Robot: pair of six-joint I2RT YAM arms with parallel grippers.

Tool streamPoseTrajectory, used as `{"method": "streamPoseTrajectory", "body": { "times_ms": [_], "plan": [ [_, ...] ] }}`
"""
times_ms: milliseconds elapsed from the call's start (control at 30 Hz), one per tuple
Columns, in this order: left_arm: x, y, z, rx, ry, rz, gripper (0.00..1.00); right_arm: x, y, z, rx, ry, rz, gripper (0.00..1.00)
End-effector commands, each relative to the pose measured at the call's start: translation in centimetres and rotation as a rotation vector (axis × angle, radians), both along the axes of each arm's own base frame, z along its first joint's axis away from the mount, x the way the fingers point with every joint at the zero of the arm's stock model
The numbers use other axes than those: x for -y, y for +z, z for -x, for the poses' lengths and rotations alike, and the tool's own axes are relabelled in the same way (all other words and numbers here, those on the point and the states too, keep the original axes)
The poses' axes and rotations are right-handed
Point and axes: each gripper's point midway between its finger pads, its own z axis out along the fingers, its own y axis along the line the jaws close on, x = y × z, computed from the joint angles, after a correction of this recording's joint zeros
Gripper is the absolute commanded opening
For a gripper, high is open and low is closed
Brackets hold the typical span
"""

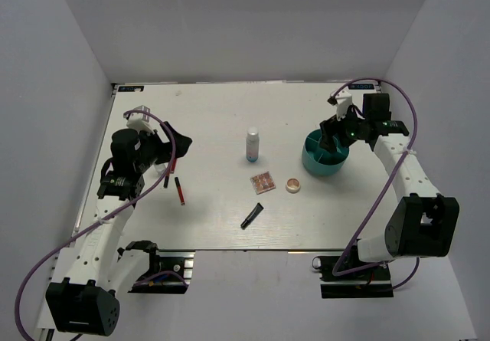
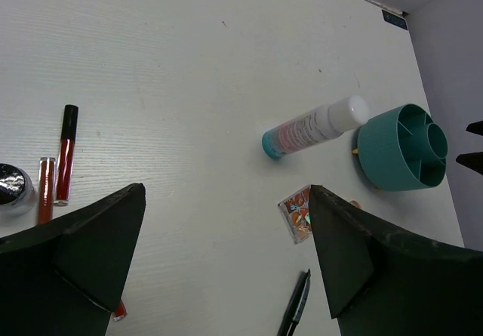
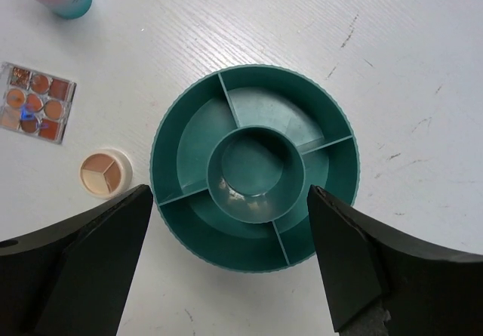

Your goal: Organize the makeup

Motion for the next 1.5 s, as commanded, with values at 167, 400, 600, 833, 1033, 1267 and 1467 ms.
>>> {"method": "streamPoseTrajectory", "body": {
  "times_ms": [167, 400, 600, 833, 1033, 1267, 1467],
  "plan": [
    [0.2, 0.5, 0.1, 0.023, -0.021, -0.002, 0.98, -2.2, 1.9, 2.0, 0.064, 0.268, -0.006, 0.89],
    [0.4, -0.2, 0.2, -0.007, -0.029, 0.001, 0.98, -7.0, 4.2, 4.3, 0.135, 0.538, -0.148, 0.76],
    [0.3, -0.1, 0.4, -0.019, -0.028, -0.002, 0.96, -11.6, 4.3, 4.2, 0.124, 0.615, -0.177, 0.45],
    [0.0, -0.1, 0.9, -0.025, -0.01, -0.011, 0.97, -16.2, 2.7, 2.8, 0.028, 0.511, -0.17, 0.89],
    [-0.1, 0.2, 1.1, -0.031, -0.006, -0.011, 0.97, -19.0, 0.9, 1.2, -0.016, 0.401, -0.124, 0.89],
    [0.0, 0.4, 1.1, -0.028, -0.01, -0.008, 0.97, -21.1, -0.9, -0.3, 0.006, 0.341, -0.05, 0.89],
    [0.0, 0.6, 1.2, -0.027, -0.01, -0.007, 0.97, -22.4, -2.1, -1.3, 0.021, 0.331, -0.03, 0.89]
  ]
}}
